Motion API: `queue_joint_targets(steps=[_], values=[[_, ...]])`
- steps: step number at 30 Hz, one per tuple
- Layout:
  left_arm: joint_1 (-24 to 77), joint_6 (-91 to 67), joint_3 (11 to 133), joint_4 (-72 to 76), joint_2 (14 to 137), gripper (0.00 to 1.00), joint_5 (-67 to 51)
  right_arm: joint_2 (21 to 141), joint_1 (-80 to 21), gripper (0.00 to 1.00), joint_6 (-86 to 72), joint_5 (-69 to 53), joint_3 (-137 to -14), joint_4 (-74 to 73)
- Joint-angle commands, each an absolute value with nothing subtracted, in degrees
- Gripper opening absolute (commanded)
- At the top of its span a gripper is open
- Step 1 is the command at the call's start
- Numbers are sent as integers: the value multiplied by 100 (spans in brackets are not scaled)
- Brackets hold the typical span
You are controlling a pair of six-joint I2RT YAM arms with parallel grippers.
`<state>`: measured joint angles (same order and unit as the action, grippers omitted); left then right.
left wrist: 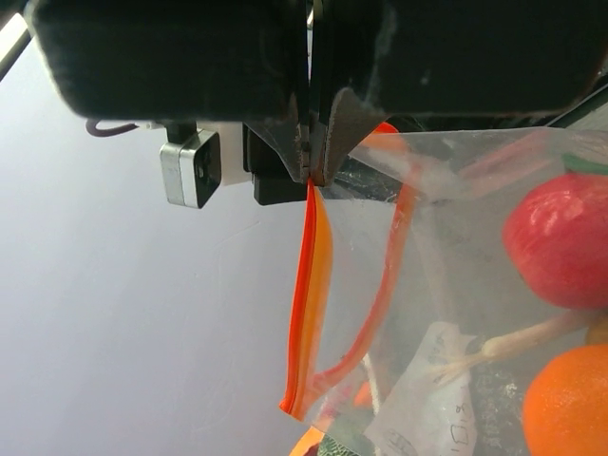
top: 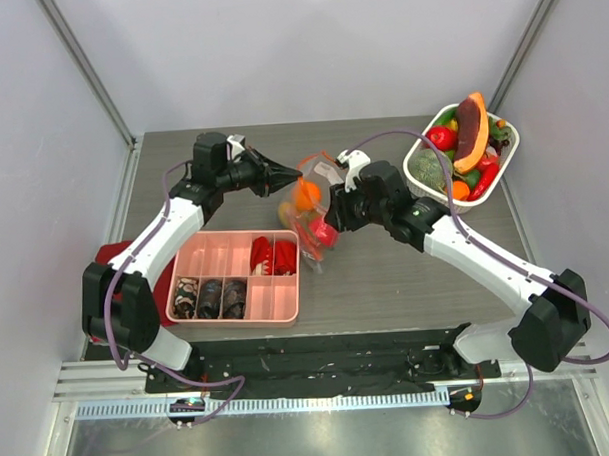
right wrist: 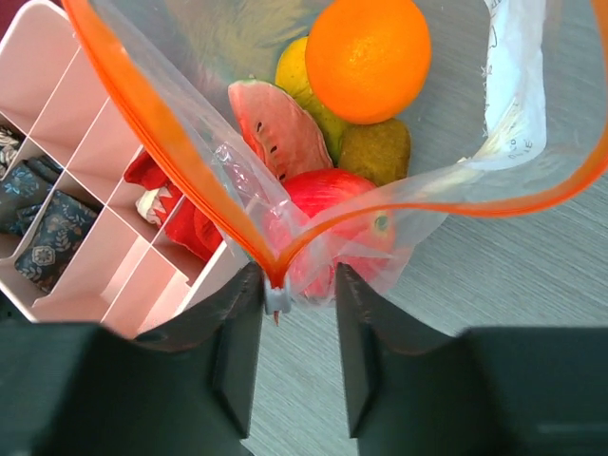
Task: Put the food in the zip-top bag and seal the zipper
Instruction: Adjust the zipper food storage bag at the center of the board.
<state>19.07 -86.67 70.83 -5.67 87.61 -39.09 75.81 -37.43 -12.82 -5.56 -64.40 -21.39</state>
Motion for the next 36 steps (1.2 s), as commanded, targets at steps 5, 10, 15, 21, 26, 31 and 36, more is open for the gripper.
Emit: queue_joint_targets(steps=[5, 10, 15, 21, 26, 31, 36], values=[[1881, -8492, 7066, -202, 8473, 2, -4245, 7278, -3709, 1, -449, -747, -6793, -1898], [1627, -7543, 7277, -712, 8464, 19, -4376, 6935, -3577, 1, 725, -1158, -7101, -2485], [1240, -5686, 7663, -956, 8332, 66, -4781, 6776, -3472, 1, 2580, -2108, -7760, -3505], [1125, -2465, 7088, -776, 7121, 99, -4947, 6452, -3463, 1, 4429, -2382, -7682, -4693], [1352, 313, 6188, -430, 5987, 100, -5924, 6170, -3454, 1, 5044, -2391, -7313, -4720], [2345, 1869, 5705, -905, 5635, 100, -5304, 5898, -3454, 1, 5203, -2382, -7041, -4702], [3295, 4154, 5133, -1036, 5519, 98, -4861, 5573, -3454, 1, 5212, -2470, -6838, -4702]])
